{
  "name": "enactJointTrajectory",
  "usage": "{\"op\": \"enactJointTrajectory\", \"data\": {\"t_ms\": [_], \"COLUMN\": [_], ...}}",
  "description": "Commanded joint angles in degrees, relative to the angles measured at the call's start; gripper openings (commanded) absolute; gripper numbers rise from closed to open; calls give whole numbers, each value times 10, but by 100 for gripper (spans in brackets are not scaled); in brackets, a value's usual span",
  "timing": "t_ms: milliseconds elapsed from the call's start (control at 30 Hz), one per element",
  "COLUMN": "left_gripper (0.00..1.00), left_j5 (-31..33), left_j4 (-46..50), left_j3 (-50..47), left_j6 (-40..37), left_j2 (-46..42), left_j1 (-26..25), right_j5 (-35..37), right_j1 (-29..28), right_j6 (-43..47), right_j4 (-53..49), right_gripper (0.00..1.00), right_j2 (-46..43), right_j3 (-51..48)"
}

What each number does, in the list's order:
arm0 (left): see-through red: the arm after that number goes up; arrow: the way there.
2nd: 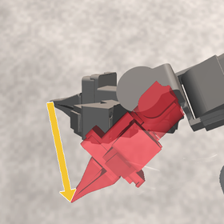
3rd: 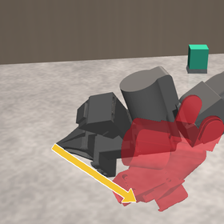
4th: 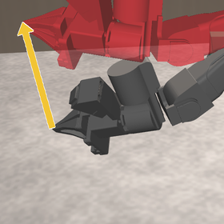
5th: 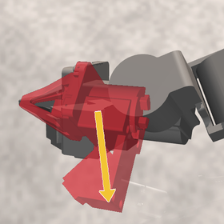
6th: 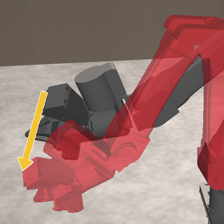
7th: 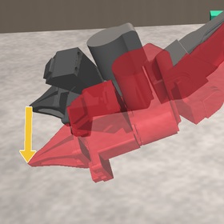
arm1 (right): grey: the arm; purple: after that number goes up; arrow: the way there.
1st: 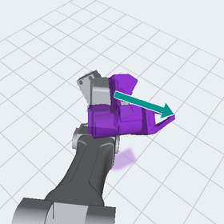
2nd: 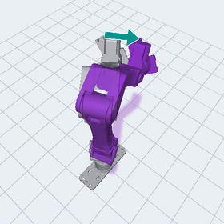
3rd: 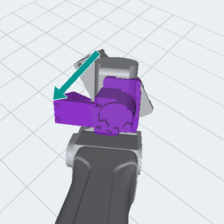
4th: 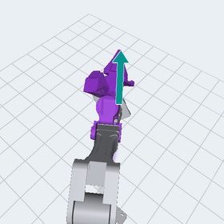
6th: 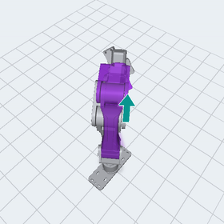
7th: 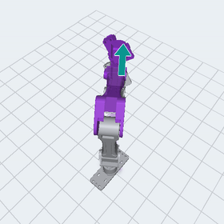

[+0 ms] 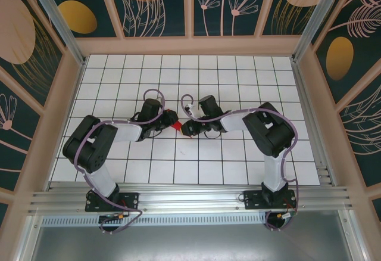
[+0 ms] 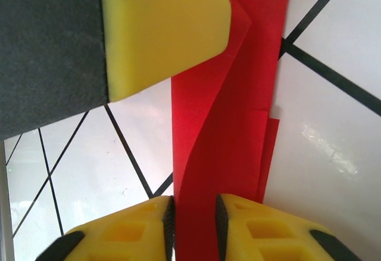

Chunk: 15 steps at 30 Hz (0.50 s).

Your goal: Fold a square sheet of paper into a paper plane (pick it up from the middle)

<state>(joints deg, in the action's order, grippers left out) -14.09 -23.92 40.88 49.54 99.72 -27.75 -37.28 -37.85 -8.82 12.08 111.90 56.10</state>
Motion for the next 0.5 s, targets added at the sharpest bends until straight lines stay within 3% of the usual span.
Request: {"op": "enactJointTrajectory", "data": {"t_ms": [0, 467], "left_gripper": [30, 31], "left_j5": [10, 12], "left_j4": [8, 11], "left_j3": [14, 18], "left_j6": [4, 2], "left_j2": [10, 6], "left_j1": [2, 2], "right_j5": [2, -2], "right_j1": [-7, -5], "right_j6": [16, -2], "right_j4": [0, 22], "right_gripper": [22, 2], "right_j2": [0, 3], "right_j3": [8, 6]}}
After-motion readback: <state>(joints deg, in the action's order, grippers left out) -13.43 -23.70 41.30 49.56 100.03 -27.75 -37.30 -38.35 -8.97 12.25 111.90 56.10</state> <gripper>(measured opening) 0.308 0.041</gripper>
